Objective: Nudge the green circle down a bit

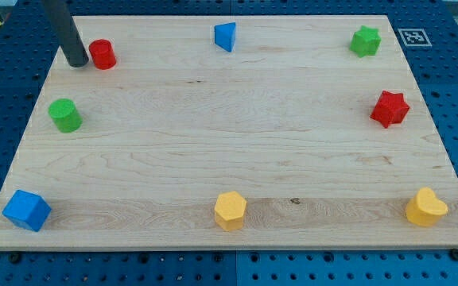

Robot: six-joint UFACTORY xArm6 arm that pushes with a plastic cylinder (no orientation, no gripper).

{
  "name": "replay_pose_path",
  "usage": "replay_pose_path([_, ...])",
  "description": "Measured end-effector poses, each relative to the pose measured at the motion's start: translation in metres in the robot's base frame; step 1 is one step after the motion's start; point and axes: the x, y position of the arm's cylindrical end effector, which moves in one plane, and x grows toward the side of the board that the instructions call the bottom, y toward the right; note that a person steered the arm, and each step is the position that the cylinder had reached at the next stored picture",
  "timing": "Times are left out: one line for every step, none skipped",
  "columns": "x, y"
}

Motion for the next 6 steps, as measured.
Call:
replay_pose_path([0.020,-0.003])
replay_pose_path([0.040,-0.010])
replay_pose_path([0.054,-0.011])
replay_pose_path([0.074,-0.011])
replay_pose_path([0.100,-0.008])
replay_pose_path([0.126,-0.004])
